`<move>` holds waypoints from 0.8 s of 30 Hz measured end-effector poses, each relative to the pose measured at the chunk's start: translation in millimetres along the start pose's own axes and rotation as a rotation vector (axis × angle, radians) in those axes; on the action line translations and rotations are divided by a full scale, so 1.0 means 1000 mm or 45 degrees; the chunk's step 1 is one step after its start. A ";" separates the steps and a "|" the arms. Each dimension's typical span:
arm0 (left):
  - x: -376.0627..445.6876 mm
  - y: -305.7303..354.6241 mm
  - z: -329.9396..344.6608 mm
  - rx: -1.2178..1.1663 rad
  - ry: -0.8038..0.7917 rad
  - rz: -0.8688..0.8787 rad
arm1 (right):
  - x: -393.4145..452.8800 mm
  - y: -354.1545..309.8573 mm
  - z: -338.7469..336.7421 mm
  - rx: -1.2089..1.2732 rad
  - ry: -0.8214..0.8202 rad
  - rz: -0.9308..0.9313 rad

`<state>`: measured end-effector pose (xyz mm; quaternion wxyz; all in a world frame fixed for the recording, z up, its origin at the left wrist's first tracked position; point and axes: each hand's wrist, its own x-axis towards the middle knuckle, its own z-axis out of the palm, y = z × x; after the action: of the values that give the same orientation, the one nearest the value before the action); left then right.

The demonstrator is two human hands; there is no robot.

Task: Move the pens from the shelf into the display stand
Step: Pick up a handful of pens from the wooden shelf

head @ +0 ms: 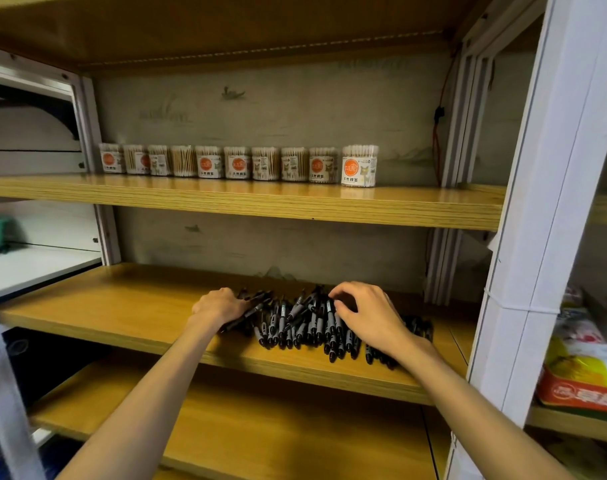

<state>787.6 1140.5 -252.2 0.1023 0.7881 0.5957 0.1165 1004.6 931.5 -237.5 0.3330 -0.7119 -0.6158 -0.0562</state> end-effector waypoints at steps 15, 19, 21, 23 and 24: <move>0.009 0.004 0.002 0.217 0.048 -0.006 | 0.000 -0.001 0.003 -0.019 -0.025 -0.001; 0.011 -0.002 0.000 0.128 0.069 0.006 | 0.001 -0.002 0.002 -0.022 -0.027 -0.004; 0.013 -0.006 0.000 0.045 0.075 0.002 | 0.002 -0.002 0.001 -0.024 -0.027 -0.004; 0.016 -0.009 0.000 -0.023 0.068 -0.010 | 0.003 -0.003 0.001 -0.025 -0.027 -0.004; 0.017 -0.011 0.001 -0.060 0.062 -0.022 | 0.003 -0.003 0.000 -0.024 -0.027 -0.004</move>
<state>782.6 1160.1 -255.2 0.1074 0.7773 0.6018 0.1490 1002.5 934.3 -234.8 0.3196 -0.7146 -0.6198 -0.0551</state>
